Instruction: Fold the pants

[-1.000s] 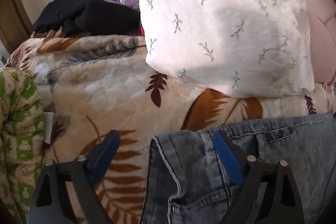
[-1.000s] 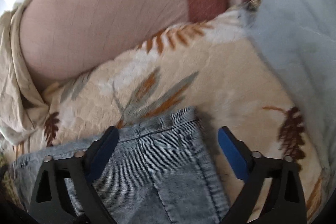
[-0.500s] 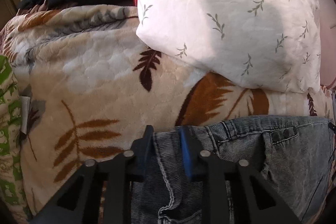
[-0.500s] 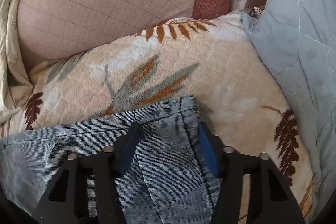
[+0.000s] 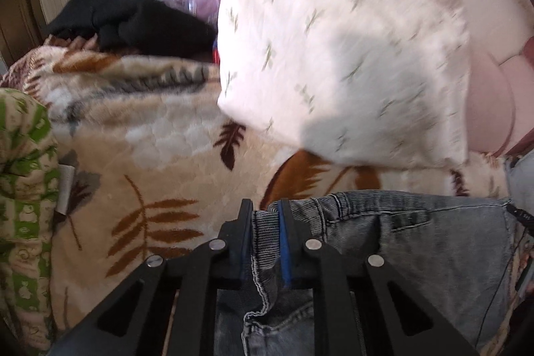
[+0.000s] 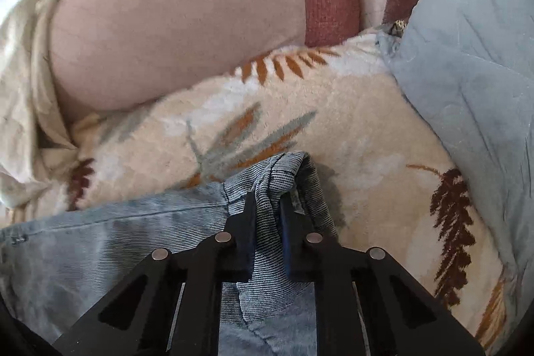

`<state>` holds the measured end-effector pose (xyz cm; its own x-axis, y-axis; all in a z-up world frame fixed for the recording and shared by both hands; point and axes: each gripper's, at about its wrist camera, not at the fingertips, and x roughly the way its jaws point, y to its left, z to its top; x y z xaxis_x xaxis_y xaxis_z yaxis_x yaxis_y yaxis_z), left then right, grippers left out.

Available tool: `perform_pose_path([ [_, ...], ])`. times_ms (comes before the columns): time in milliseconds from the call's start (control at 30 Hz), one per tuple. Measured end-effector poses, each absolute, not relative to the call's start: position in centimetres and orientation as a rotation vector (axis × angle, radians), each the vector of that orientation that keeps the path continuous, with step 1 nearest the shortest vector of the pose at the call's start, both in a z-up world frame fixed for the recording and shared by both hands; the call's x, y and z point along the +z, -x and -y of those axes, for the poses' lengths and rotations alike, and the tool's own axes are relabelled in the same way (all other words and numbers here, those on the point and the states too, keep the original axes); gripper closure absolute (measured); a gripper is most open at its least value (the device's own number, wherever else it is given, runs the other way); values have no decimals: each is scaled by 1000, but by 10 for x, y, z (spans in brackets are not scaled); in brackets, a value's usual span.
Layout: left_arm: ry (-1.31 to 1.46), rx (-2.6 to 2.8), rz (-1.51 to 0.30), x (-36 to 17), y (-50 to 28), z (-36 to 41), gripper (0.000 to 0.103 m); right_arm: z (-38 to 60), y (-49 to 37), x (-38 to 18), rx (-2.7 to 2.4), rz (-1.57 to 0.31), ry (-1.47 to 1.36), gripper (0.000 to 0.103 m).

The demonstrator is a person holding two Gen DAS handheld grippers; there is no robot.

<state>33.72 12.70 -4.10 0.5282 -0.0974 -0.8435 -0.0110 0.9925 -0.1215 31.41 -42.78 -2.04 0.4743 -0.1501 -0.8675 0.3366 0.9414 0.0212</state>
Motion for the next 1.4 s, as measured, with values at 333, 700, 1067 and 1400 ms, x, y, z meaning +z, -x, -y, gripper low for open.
perform_pose_path([
  [333,178,-141,-909,22,-277,-134,87,425,-261,31,-245,-861,-271,92],
  [700,192,-160,-899,-3,-128,-170,87,434,-107,38,-196,-817,-350,92],
  [1067,44,-69,-936,-54,-49,-164,86,456,-31,-30,-188,-1050,-507,73],
  [1400,-96,-82,-707,16,-47,-114,86,438,-40,28,-125,-777,-566,43],
])
